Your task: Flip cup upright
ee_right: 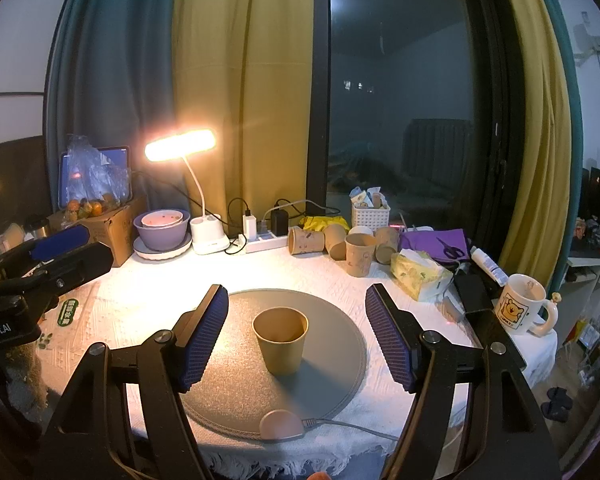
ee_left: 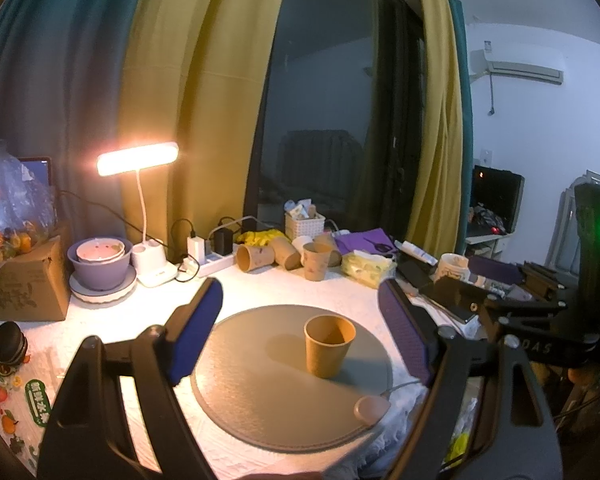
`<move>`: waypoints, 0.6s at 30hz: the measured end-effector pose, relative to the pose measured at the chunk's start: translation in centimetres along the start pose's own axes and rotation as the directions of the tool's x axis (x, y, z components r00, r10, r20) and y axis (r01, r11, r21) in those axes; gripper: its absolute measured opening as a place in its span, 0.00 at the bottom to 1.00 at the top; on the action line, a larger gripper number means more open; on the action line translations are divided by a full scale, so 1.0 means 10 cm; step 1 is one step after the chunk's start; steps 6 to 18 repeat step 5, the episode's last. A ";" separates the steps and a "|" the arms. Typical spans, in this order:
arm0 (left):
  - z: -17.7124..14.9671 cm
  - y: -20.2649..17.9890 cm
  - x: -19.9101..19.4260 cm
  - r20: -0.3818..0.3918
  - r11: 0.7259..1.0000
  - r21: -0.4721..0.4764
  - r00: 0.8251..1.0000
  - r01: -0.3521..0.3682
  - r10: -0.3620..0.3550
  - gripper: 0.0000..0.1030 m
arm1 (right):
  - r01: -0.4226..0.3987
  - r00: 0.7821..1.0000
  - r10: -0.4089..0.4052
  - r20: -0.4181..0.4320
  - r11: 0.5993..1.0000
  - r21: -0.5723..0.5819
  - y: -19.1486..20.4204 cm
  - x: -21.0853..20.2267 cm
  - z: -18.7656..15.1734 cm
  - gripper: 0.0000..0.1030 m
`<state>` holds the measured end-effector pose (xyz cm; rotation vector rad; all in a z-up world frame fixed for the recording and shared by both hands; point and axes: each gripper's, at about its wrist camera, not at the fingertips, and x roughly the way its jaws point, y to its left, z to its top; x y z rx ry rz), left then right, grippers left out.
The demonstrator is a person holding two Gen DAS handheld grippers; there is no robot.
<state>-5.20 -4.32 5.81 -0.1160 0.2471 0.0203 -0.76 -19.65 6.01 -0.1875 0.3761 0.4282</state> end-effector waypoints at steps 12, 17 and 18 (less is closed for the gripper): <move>-0.01 -0.01 0.03 -0.006 1.000 0.000 1.000 0.012 -0.012 0.79 | 0.000 1.000 0.000 -0.002 1.000 0.000 0.00 0.01 0.01 0.72; -0.01 -0.01 0.03 -0.006 1.000 0.000 1.000 0.012 -0.012 0.79 | 0.000 1.000 0.000 -0.002 1.000 0.000 0.00 0.01 0.01 0.72; -0.01 -0.01 0.03 -0.006 1.000 0.000 1.000 0.012 -0.012 0.79 | 0.000 1.000 0.000 -0.002 1.000 0.000 0.00 0.01 0.01 0.72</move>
